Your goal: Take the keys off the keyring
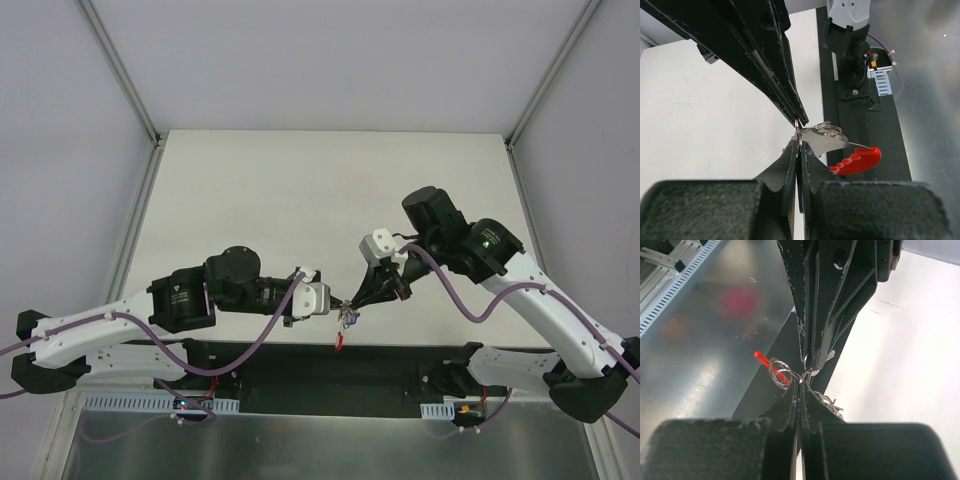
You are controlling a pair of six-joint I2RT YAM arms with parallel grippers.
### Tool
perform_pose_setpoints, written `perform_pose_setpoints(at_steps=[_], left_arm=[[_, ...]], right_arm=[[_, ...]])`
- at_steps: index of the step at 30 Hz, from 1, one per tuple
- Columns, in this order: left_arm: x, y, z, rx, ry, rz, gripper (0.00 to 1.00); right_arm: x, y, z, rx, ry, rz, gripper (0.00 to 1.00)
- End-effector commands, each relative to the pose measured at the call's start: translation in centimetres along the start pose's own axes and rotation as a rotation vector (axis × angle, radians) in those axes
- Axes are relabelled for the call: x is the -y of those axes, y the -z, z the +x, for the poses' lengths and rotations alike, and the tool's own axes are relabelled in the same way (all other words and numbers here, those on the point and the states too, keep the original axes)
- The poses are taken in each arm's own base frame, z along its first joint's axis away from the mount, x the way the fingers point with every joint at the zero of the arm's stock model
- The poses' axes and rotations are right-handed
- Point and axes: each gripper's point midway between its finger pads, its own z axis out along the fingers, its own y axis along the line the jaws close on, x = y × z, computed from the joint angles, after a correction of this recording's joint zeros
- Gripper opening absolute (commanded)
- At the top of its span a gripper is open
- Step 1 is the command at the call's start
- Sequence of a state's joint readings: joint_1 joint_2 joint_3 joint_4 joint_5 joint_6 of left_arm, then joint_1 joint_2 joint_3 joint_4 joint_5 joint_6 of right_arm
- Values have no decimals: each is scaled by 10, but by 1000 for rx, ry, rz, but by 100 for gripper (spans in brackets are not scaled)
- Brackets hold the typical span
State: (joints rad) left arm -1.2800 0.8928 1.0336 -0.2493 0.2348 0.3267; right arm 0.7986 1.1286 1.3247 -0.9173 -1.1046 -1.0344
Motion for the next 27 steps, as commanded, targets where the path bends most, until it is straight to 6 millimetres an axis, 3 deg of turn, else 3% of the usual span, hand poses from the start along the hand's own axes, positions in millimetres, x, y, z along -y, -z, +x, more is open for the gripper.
perform_pose_setpoints(at_steps=[1,27], left_arm=[[-26,12,-38,98,-46,-86,0],[-40,8,-45,123,27,-109,0]], right_arm=[[-19,1,0,-12,-51,-40,1],[-18,-8,5,-38,-63,-64,1]])
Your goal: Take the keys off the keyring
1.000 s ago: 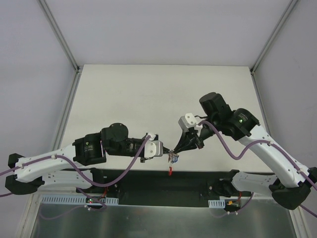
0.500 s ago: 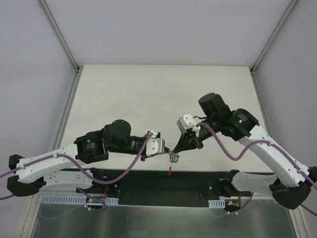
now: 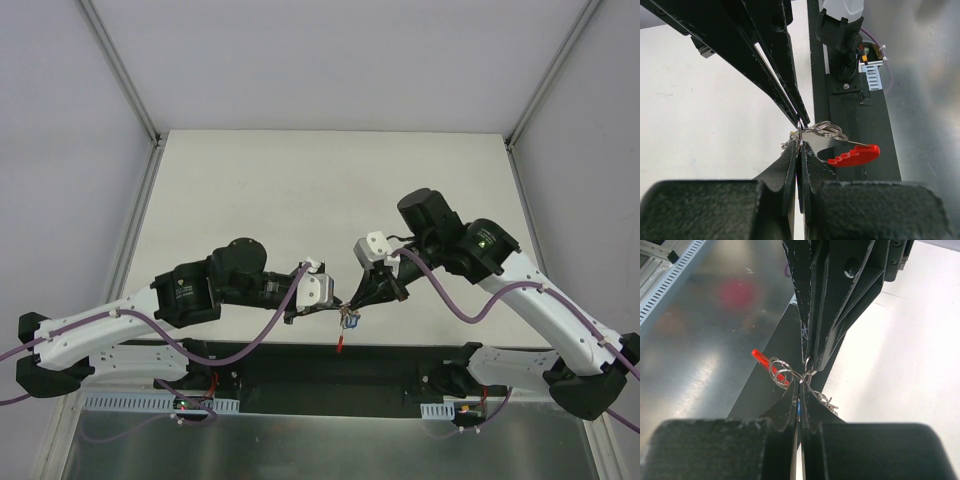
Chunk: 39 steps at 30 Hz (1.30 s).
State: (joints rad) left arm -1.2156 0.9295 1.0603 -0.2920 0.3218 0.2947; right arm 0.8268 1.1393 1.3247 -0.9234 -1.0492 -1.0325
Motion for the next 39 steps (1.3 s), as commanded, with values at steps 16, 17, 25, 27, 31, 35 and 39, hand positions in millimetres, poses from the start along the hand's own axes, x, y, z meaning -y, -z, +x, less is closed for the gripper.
perform_pose_setpoints(at_steps=[16,17,25,27,31,35,39], left_arm=[[-24,7,-52,185,-28,-91,0],[-25,7,-52,183,-28,-92,0],[-40,6,-50,165,3,-174,0],[-40,7,-51,169,6,-172,0],[-43,6,-52,172,25,-187,0],[-46,5,-52,166,40,-203,0],[-55,3,-48,153,69,-237,0]], right_arm=[[-7,-4,-5,9,-62,-2,1],[-7,-5,-4,8,-65,-5,1],[-7,-4,-5,11,-66,-6,1],[-7,-4,-5,11,-68,-5,1],[-6,-5,-3,9,-73,-6,1],[-5,-6,-4,11,-71,-2,1],[-7,-5,-3,13,-62,-1,1]])
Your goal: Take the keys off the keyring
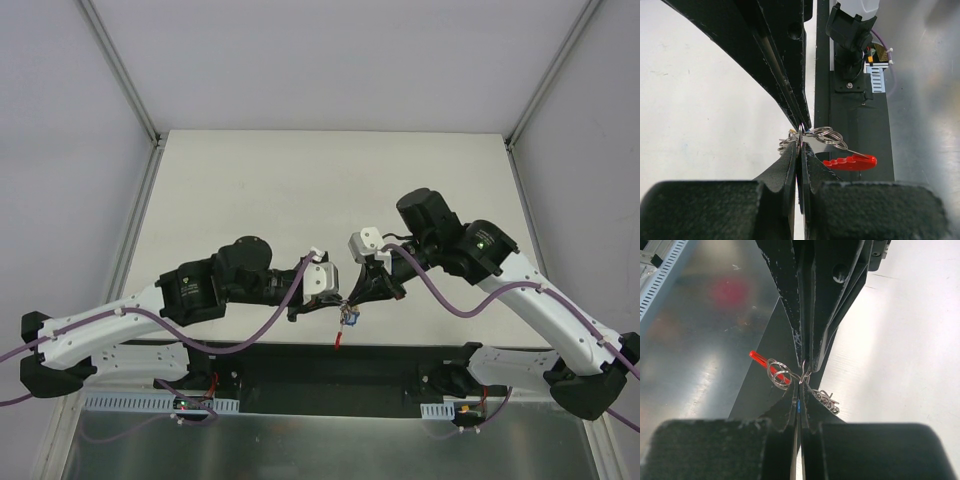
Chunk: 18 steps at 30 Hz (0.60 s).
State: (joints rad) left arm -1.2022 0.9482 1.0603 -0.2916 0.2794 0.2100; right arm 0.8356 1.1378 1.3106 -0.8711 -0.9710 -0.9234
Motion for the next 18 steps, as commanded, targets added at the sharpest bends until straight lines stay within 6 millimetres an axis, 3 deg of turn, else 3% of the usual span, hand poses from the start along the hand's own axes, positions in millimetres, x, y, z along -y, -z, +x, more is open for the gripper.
perform_pose_setpoints(at_steps=[1,18], left_arm=[[-43,6,-59,188,-11,-185,0],[-44,5,-62,198,47,-157,0]], right_arm=[[-19,-2,-8,44,8,-68,1],[-10,-8,-4,21,-6,-31,1]])
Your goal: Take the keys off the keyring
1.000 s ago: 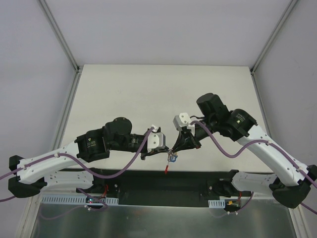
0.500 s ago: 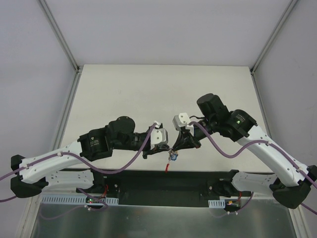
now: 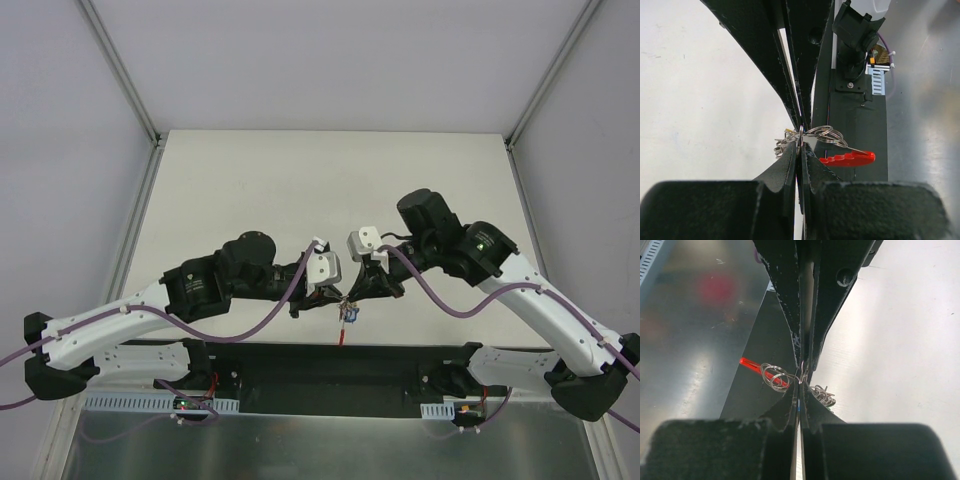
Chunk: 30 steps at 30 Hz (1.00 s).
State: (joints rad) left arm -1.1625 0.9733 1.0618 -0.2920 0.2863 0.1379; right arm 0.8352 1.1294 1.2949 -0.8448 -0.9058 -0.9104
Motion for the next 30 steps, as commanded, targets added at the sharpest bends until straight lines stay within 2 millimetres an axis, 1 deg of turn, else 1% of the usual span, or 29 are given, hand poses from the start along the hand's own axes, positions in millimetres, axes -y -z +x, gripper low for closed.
perform_pose_setpoints(at_steps=[1,5,13,18,20,22,23,25,27,30], left_arm=[[-29,10,-72,230,-36,-119,0],[-34,9,-73,235,-9,-123,0],[-38,6,-73,229,8,-114,0],[-38,5,-75,231,14,-112,0],[-39,5,-75,230,16,-114,0],[-39,6,-75,234,17,-115,0],[-40,5,-74,233,19,-117,0],[-39,5,-75,242,20,-113,0],[-39,7,-80,266,20,-112,0],[-35,7,-81,278,25,-93,0]], right_arm=[[-21,-8,-10,50,-11,-92,1],[-20,-11,-8,38,-12,-85,1],[-18,-19,-5,10,-5,-83,1],[-12,-22,-5,11,-10,-56,1],[-10,-24,-3,8,-24,-46,1],[-7,-26,-6,27,-22,-35,1],[-6,-28,-3,28,-34,-35,1],[-4,-30,-6,48,-43,-28,1],[-2,-33,-5,56,-60,-18,1],[4,-36,-5,65,-72,4,1]])
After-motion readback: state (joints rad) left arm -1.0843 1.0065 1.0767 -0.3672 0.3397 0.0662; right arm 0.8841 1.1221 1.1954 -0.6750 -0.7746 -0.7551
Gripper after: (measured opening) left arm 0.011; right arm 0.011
